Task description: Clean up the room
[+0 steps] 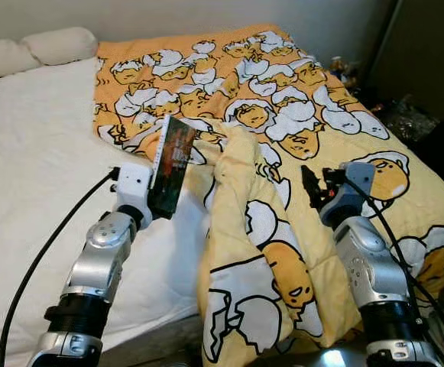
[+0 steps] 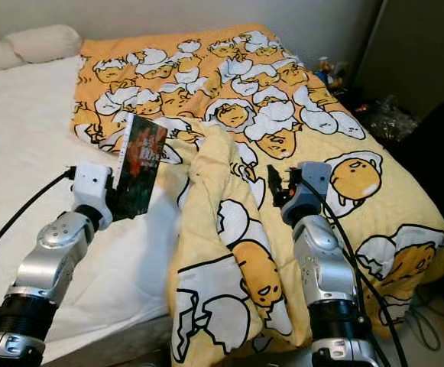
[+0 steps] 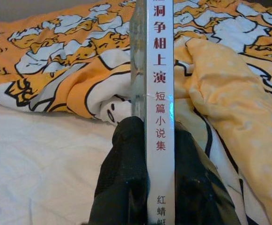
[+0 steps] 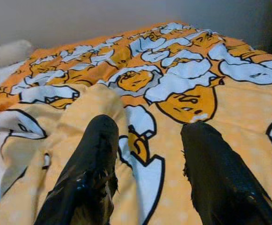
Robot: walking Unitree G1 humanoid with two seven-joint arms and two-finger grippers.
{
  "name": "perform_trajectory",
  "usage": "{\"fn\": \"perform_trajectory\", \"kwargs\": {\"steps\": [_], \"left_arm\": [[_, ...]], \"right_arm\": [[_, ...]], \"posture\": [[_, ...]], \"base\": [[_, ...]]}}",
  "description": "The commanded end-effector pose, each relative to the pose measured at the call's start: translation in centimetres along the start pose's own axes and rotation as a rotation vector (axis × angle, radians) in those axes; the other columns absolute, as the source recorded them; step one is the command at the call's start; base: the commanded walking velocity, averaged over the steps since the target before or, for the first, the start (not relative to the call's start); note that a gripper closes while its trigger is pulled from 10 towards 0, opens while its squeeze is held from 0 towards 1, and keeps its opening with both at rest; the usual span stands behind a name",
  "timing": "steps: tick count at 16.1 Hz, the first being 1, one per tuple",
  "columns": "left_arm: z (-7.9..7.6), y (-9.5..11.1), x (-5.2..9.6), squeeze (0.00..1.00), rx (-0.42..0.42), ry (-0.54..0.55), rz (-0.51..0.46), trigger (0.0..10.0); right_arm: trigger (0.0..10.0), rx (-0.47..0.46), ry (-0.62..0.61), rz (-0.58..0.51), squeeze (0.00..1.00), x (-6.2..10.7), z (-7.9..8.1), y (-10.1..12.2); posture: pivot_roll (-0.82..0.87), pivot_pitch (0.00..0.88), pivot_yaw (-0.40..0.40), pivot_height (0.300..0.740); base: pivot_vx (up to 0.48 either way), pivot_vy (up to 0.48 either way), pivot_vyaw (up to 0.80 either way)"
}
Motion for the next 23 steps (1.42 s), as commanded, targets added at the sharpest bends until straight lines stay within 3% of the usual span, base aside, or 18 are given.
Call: {"fn": "perform_trajectory", "kwargs": {"steps": [1, 11, 16, 23], "left_arm": [[0.5, 1.2, 0.0, 0.00, -0.024, 0.011, -0.048, 10.0], [-0.1, 1.8, -0.2, 0.00, -0.041, 0.007, -0.060, 10.0], [-0.1, 1.7, -0.3, 0.00, -0.054, 0.011, -0.051, 10.0], [0.2, 1.6, -0.2, 0.00, -0.063, 0.019, -0.044, 10.0]], "right_arm": [[10.0, 0.011, 0.025, -0.016, 0.00, -0.4, 0.7, 0.8], [10.0, 0.078, 0.131, -0.007, 0.00, -0.2, 2.7, 0.0], [10.0, 0.058, 0.080, 0.015, 0.00, -0.3, 1.5, -0.3], [10.0, 0.068, 0.084, 0.013, 0.00, -0.3, 1.5, -0.3]], "posture": [[-0.06, 0.000, 0.053, 0.740], [-0.04, 0.000, 0.050, 0.740], [-0.03, 0.000, 0.051, 0.740], [-0.03, 0.000, 0.053, 0.740]], "base": [[0.000, 0.375, 0.00], [0.000, 0.378, 0.05], [0.000, 0.382, 0.43], [0.000, 0.380, 0.00]]}}
Point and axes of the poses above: a point about 5 cm out from each wrist's last joint towards the gripper, its own x axis pointing back from the gripper into the wrist, its own y axis along the axis of the wrist's last joint, z = x × y, the point moved 5 cm from there along -x, pointing out of the wrist towards the gripper, and after that the axes turned 15 degrees about x, right-handed, at the moved point
